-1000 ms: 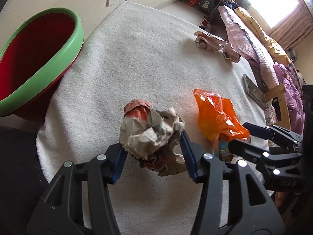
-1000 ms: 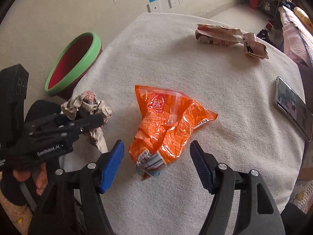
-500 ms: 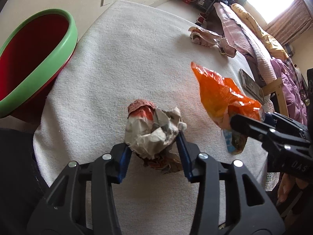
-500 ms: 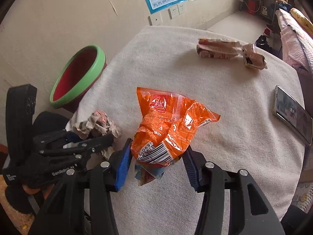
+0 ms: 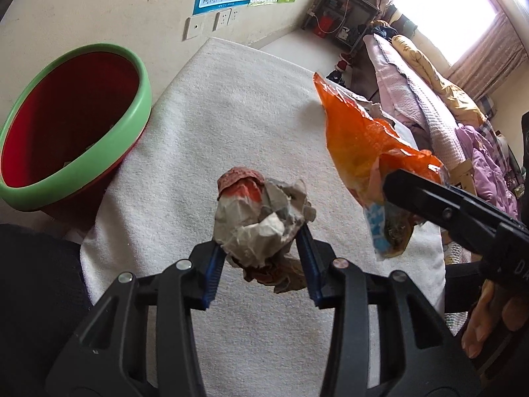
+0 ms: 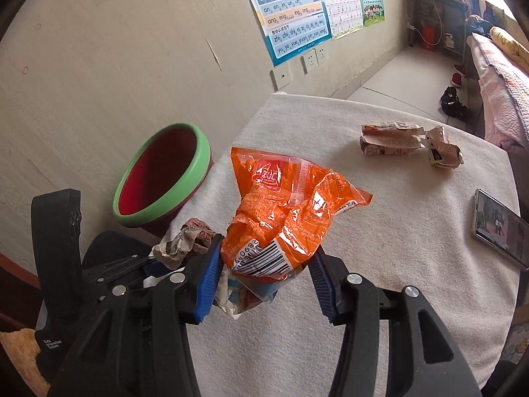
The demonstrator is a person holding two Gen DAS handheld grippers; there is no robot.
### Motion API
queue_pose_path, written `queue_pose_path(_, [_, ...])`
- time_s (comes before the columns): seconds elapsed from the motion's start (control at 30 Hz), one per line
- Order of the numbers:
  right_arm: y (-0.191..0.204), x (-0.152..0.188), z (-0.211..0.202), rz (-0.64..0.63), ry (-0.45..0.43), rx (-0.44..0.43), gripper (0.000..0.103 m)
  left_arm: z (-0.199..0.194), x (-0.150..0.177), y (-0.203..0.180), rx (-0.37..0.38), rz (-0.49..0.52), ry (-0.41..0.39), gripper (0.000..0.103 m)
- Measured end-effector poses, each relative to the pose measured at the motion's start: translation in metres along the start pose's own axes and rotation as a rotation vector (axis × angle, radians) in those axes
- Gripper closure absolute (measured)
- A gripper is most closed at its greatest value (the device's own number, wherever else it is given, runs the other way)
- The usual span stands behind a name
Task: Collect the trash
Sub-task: 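Carry the paper ball and orange bag toward the red bin with both grippers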
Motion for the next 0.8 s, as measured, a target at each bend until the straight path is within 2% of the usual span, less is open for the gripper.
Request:
queue_pose_path(0.43, [0.009,0.003,0.004,-0.016,0.006,-0.01,0.054,-0.008,-0.001,0.007,-0.013,-0.033,-0.017,0.063])
queue_pose_path(0.8, [0.019,0.006,0.008,-0.042,0.02,-0.023,0.054,-0.023,-0.006,0.041,-0.074,-0.105,-0.057,0.063])
Point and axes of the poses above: each gripper's, at about its wrist camera, not at the fingertips, and z roughly the way its jaws point, y to its left, x to its underside, the point moved 1 cm from there along z, roughly the way its jaws point, and after that the axes turned 12 degrees about z, right-handed, at the moved point
